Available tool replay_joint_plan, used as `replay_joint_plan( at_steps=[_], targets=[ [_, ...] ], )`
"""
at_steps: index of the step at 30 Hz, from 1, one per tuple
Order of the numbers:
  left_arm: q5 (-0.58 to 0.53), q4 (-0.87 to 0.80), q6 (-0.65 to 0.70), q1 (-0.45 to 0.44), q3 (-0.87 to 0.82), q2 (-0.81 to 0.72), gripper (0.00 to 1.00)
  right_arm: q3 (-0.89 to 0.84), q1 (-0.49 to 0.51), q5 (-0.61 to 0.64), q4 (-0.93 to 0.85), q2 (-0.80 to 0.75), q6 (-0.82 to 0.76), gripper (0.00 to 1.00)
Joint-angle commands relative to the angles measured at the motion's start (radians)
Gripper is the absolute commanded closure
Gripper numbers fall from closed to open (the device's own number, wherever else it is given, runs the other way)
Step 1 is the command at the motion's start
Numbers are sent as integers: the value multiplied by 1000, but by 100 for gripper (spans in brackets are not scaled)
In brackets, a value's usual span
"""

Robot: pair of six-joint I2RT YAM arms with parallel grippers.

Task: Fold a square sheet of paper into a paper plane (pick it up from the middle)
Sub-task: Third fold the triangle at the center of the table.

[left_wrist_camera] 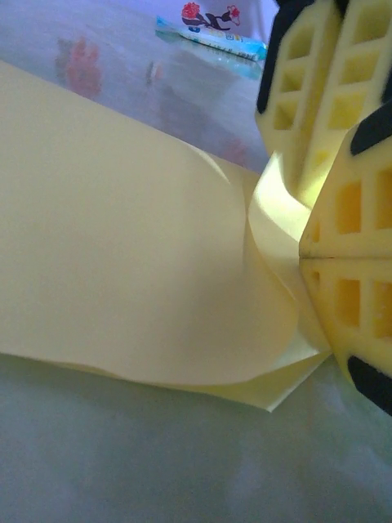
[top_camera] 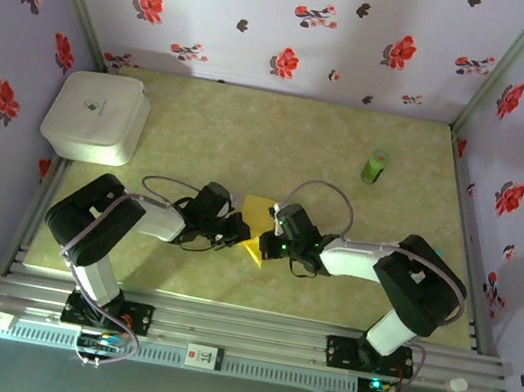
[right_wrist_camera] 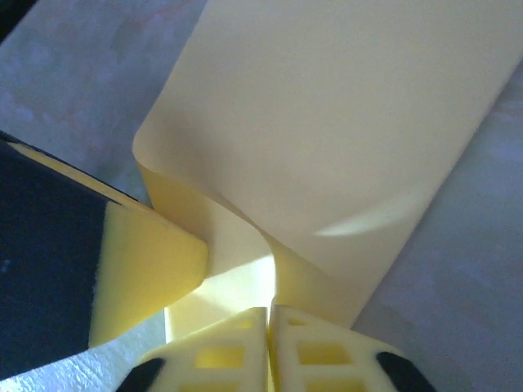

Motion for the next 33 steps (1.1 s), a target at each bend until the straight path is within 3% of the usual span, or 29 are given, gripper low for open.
replay_joint_plan(
  at_steps=[1, 4, 7, 10, 13, 15, 19, 33],
  targets=[
    [-34, -80, 23, -7, 1, 5, 100, 20, -23, 55, -103, -87, 48, 75],
    [-46, -80, 16, -10, 0, -4, 100, 18, -58, 56, -165, -160, 118, 60],
    [-59, -83, 11, -10, -3, -13, 100, 13, -69, -7, -185, -214, 153, 56],
    [-67, -83, 6, -10, -7, -22, 100, 21, -68, -199, -140, -207, 180, 62],
    [-79, -83, 1, -13, -9, -31, 100, 50, -52, -315, -138, -158, 218, 75],
    [-90, -83, -5, -15, -12, -37, 100, 78, -28, -317, -173, -121, 217, 84],
    [-113, -83, -22, -25, -15, -39, 100, 108, -4, -293, -194, -59, 224, 92],
    [-147, -80, -48, -42, -20, -42, 100, 206, 34, -251, -277, 76, 184, 95]
  ],
)
